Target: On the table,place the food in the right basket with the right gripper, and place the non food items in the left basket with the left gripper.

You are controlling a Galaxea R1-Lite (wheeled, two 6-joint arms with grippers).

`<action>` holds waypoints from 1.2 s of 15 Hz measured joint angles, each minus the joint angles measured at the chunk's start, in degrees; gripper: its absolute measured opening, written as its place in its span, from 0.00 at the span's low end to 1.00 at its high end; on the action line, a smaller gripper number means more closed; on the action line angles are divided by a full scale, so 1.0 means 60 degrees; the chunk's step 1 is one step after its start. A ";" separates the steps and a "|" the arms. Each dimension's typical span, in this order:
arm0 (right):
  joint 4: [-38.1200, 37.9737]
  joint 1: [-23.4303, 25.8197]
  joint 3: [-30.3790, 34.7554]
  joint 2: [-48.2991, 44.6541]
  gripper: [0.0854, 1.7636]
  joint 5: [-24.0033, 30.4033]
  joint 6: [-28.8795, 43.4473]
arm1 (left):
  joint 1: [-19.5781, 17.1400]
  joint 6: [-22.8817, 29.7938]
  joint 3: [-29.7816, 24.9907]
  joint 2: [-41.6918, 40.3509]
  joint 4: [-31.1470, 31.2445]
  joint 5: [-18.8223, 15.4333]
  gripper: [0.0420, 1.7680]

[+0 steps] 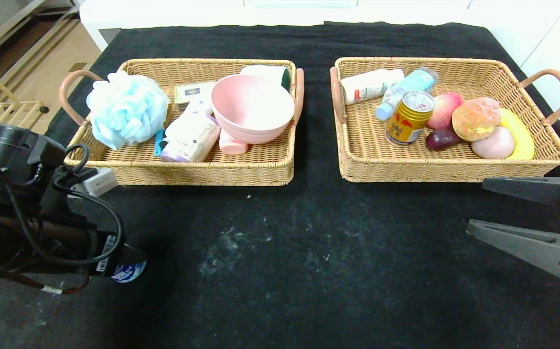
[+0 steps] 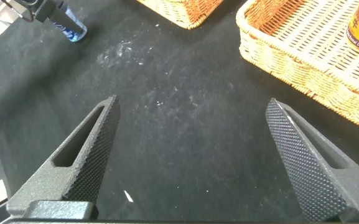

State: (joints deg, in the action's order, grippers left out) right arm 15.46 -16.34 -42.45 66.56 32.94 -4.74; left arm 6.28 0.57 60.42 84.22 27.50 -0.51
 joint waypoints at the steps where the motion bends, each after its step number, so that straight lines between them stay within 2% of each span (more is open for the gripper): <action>1: 0.0000 0.0000 0.0000 0.0000 0.97 0.0004 0.0002 | 0.0004 0.0000 -0.0022 0.0002 -0.0004 0.0000 0.51; 13: -0.0041 -0.0134 0.0020 0.0004 0.97 0.0000 0.0018 | 0.0165 -0.0010 0.0110 -0.0179 0.0069 -0.0018 0.50; 15: -0.0069 -0.0142 0.0006 -0.0014 0.97 -0.0020 0.0020 | 0.0482 -0.0004 0.0376 -0.0482 0.0110 -0.0102 0.49; 18: -0.0110 -0.0152 -0.0033 -0.0083 0.97 -0.0037 0.0028 | 0.1380 0.0065 0.0831 -0.0886 0.0124 -0.0089 0.49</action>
State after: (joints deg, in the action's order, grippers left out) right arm 14.80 -17.25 -42.64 66.06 32.72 -4.57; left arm 14.56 0.96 65.40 78.91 28.25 -1.05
